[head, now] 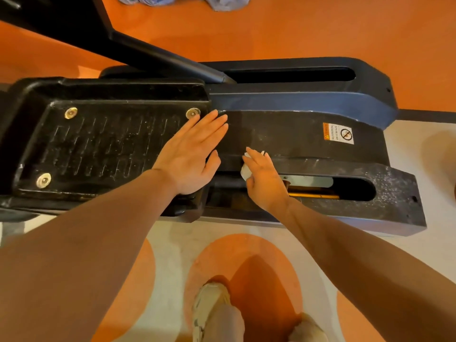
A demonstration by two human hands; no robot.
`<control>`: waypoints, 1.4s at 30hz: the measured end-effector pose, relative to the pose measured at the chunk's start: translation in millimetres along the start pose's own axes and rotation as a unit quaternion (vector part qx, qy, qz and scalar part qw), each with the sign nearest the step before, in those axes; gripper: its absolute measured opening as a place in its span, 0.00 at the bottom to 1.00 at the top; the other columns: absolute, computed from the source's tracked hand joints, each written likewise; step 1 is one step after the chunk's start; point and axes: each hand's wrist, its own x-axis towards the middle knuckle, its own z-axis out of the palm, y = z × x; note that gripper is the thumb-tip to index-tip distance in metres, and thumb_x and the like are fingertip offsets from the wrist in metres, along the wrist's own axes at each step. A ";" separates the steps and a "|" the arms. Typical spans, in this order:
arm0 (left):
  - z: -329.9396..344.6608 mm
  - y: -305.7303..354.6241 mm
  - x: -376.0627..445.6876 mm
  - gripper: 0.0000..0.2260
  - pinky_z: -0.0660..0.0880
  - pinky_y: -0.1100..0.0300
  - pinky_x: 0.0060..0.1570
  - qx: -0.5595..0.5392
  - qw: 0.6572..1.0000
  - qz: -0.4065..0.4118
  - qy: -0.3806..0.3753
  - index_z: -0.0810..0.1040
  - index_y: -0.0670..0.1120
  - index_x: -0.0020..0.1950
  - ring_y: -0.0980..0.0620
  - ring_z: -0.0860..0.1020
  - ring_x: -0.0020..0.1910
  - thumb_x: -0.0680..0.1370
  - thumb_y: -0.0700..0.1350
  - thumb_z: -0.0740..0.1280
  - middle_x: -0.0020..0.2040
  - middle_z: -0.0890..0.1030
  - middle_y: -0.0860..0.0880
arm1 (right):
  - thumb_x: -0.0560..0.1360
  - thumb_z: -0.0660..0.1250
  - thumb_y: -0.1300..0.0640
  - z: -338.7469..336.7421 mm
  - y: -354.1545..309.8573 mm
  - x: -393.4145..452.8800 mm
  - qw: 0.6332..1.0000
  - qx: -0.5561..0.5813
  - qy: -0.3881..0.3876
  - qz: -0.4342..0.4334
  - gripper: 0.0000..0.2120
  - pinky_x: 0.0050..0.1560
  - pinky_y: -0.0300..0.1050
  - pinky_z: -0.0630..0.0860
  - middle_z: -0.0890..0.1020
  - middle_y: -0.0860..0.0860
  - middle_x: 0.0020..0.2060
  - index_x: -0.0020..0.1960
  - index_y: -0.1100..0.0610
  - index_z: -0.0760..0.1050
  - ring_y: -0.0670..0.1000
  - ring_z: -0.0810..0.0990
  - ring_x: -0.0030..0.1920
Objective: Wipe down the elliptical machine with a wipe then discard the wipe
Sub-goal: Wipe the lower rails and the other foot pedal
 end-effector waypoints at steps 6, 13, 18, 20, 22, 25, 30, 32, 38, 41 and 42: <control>-0.9 0.4 0.5 0.33 0.47 0.51 0.79 -0.010 1.000 -0.001 -0.002 0.59 0.44 0.79 0.52 0.49 0.80 0.77 0.54 0.41 0.80 0.56 0.48 | 0.84 0.52 0.53 10.0 -1.5 7.9 0.999 0.007 0.045 -0.015 0.22 0.77 0.44 0.42 0.59 0.52 0.78 0.77 0.57 0.60 0.50 0.54 0.78; 0.0 -0.1 1.2 0.33 0.45 0.54 0.79 -0.019 1.000 -0.009 -0.001 0.58 0.45 0.80 0.53 0.48 0.80 0.76 0.55 0.40 0.81 0.55 0.49 | 0.84 0.50 0.48 18.8 -3.8 25.5 0.972 -0.181 0.053 0.139 0.30 0.77 0.58 0.41 0.43 0.58 0.79 0.79 0.61 0.44 0.58 0.42 0.79; 1.4 -1.2 1.7 0.33 0.45 0.53 0.79 -0.014 1.000 -0.009 0.000 0.57 0.45 0.80 0.54 0.47 0.80 0.76 0.55 0.39 0.81 0.54 0.50 | 0.82 0.51 0.45 28.5 -13.2 34.2 0.957 -0.288 -0.009 0.039 0.35 0.72 0.67 0.31 0.38 0.53 0.79 0.79 0.55 0.35 0.56 0.36 0.78; 1.8 -1.5 1.6 0.33 0.46 0.52 0.79 -0.011 1.000 -0.008 0.002 0.57 0.46 0.80 0.54 0.48 0.80 0.76 0.55 0.39 0.81 0.55 0.50 | 0.83 0.46 0.46 31.2 -19.8 40.3 0.964 -0.265 -0.013 0.008 0.31 0.73 0.67 0.33 0.37 0.50 0.78 0.79 0.52 0.33 0.53 0.37 0.78; 1.4 -1.2 1.2 0.33 0.46 0.52 0.79 -0.018 1.000 -0.008 0.007 0.58 0.46 0.80 0.54 0.48 0.80 0.76 0.55 0.39 0.81 0.55 0.50 | 0.84 0.47 0.48 33.2 -23.0 41.4 0.973 -0.229 -0.016 -0.015 0.30 0.75 0.63 0.34 0.39 0.49 0.79 0.79 0.51 0.36 0.52 0.40 0.79; 0.5 -0.4 1.1 0.34 0.45 0.53 0.79 -0.021 1.000 -0.012 0.004 0.58 0.47 0.80 0.54 0.48 0.80 0.76 0.56 0.38 0.81 0.55 0.51 | 0.83 0.53 0.51 26.4 -17.5 37.8 0.978 -0.206 -0.023 -0.032 0.28 0.76 0.52 0.37 0.51 0.53 0.79 0.80 0.56 0.48 0.52 0.48 0.79; 0.7 -0.6 1.7 0.31 0.44 0.54 0.79 -0.030 0.999 -0.019 0.006 0.58 0.47 0.80 0.55 0.48 0.80 0.77 0.54 0.41 0.81 0.55 0.51 | 0.84 0.45 0.45 28.5 -18.1 37.6 0.973 -0.229 0.003 0.025 0.28 0.76 0.54 0.37 0.63 0.55 0.76 0.78 0.58 0.57 0.54 0.56 0.77; 1.1 -0.9 1.3 0.29 0.44 0.55 0.79 -0.033 0.999 -0.023 0.006 0.58 0.48 0.80 0.55 0.48 0.80 0.79 0.52 0.44 0.81 0.55 0.51 | 0.83 0.41 0.44 35.1 -26.9 43.0 0.970 -0.235 -0.004 0.056 0.28 0.75 0.60 0.34 0.61 0.53 0.77 0.78 0.57 0.57 0.55 0.51 0.78; 2.0 -2.5 1.6 0.33 0.44 0.55 0.78 -0.043 0.999 -0.013 0.019 0.61 0.47 0.79 0.55 0.50 0.80 0.76 0.55 0.40 0.80 0.58 0.51 | 0.83 0.45 0.46 35.4 -28.7 47.7 0.955 -0.292 -0.051 0.014 0.25 0.73 0.67 0.34 0.59 0.51 0.77 0.77 0.53 0.59 0.55 0.44 0.79; 3.3 -3.5 0.9 0.32 0.43 0.57 0.78 -0.046 0.999 -0.012 0.024 0.62 0.46 0.78 0.55 0.50 0.80 0.76 0.54 0.41 0.80 0.58 0.50 | 0.83 0.42 0.44 24.8 -9.5 34.6 0.956 -0.288 -0.003 0.055 0.25 0.73 0.66 0.33 0.64 0.50 0.75 0.72 0.53 0.66 0.52 0.48 0.79; 3.5 -3.8 0.9 0.32 0.44 0.57 0.78 -0.046 0.999 -0.012 0.025 0.62 0.46 0.78 0.54 0.50 0.80 0.76 0.54 0.41 0.80 0.59 0.50 | 0.83 0.41 0.44 20.1 -1.1 28.6 0.952 -0.297 0.001 0.074 0.25 0.73 0.67 0.33 0.63 0.51 0.76 0.72 0.53 0.66 0.52 0.47 0.79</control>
